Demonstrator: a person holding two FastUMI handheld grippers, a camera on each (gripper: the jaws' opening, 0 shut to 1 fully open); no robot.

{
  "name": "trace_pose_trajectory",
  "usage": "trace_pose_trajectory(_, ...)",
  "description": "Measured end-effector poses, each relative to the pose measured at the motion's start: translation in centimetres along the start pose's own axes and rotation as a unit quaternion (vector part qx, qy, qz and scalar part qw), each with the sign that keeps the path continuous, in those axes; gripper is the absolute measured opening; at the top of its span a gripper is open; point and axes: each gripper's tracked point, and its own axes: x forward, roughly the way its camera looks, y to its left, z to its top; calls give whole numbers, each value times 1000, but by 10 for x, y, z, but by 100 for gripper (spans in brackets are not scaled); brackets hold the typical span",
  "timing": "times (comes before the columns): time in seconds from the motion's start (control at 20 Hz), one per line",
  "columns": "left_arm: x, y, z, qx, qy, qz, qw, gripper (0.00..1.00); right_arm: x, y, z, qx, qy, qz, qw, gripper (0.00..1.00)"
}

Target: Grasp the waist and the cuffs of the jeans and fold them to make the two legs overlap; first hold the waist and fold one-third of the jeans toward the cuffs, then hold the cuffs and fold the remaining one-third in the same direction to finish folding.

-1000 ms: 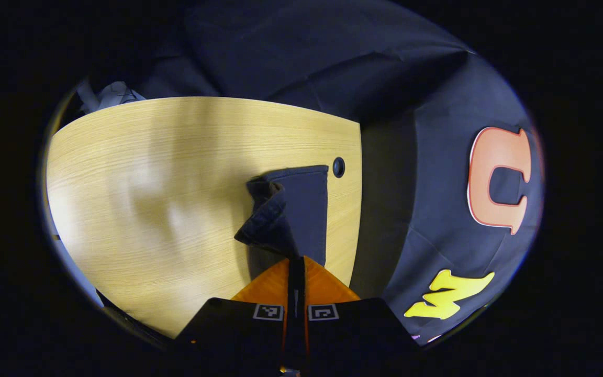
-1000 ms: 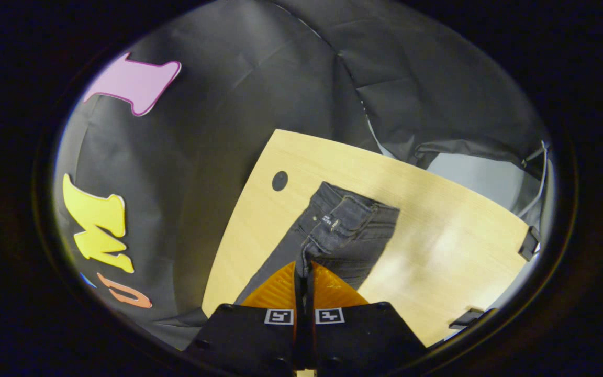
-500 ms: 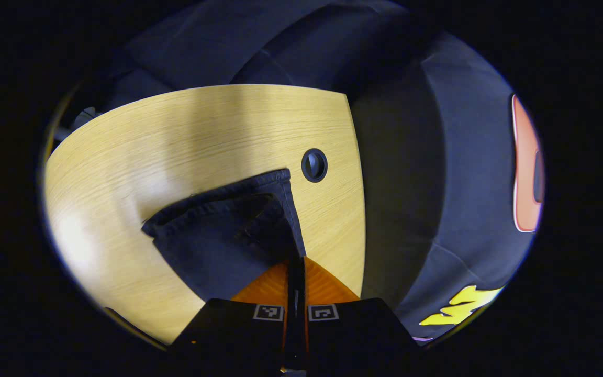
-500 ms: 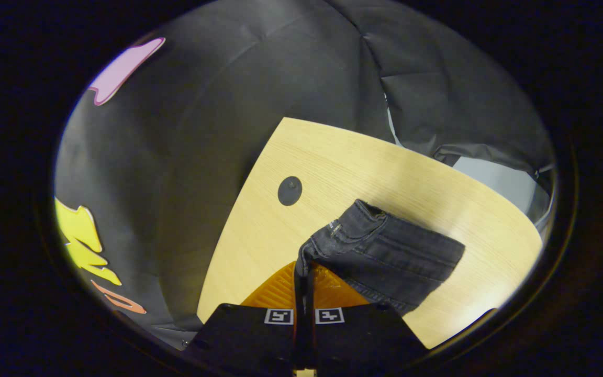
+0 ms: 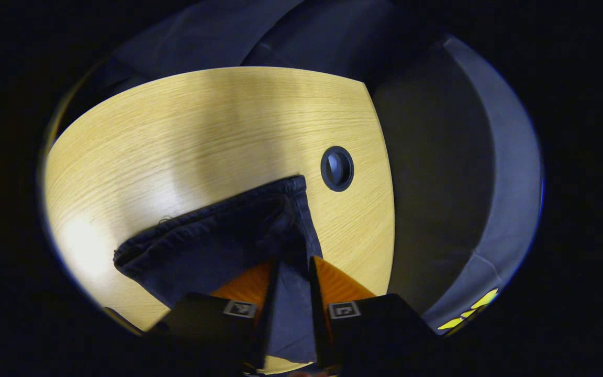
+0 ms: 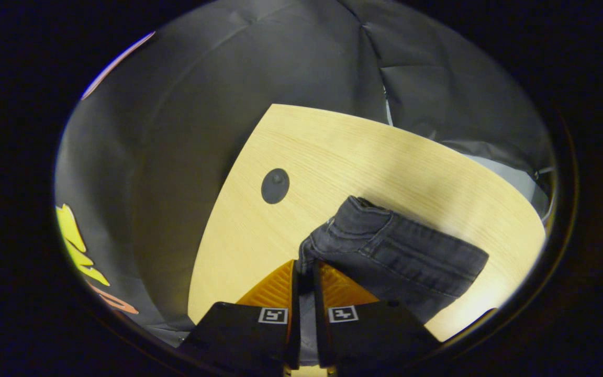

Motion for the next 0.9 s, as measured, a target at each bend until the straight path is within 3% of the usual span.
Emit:
trace_pose_trajectory(0.05, 1, -3, 1, 2, -3, -1, 1000, 45, -1, 3, -1, -3, -1, 4, 1000, 17)
trace_pose_trajectory(0.1, -1, -7, 2, 7, -7, 0, 1000, 46, -1, 3, -1, -7, -3, 3, 1000, 31)
trace_pose_trajectory(0.15, -3, -14, 2, 16, -7, -2, 1000, 80, -4, 6, -2, -10, -6, 6, 1000, 45)
trace_pose_trajectory(0.25, -7, -18, 4, 41, -17, 11, 999, 99, -14, 7, -2, -22, -19, 2, 1000, 73)
trace_pose_trajectory(0.35, -21, -37, 5, 72, -31, 4, 997, 99, -29, 6, -1, -52, -36, -7, 998, 95)
trace_pose_trajectory(0.45, -47, -62, 2, 131, -55, -2, 990, 99, -50, 18, 0, -88, -60, 0, 994, 96)
trace_pose_trajectory(0.6, -108, -118, -9, 244, -124, -40, 961, 99, -108, 42, 2, -178, -120, 19, 977, 96)
trace_pose_trajectory(0.7, -153, -139, -22, 305, -175, -82, 933, 99, -155, 68, -8, -241, -168, 45, 955, 96)
trace_pose_trajectory(0.9, -229, -171, -74, 391, -276, -153, 865, 99, -266, 108, -50, -337, -274, 113, 894, 96)
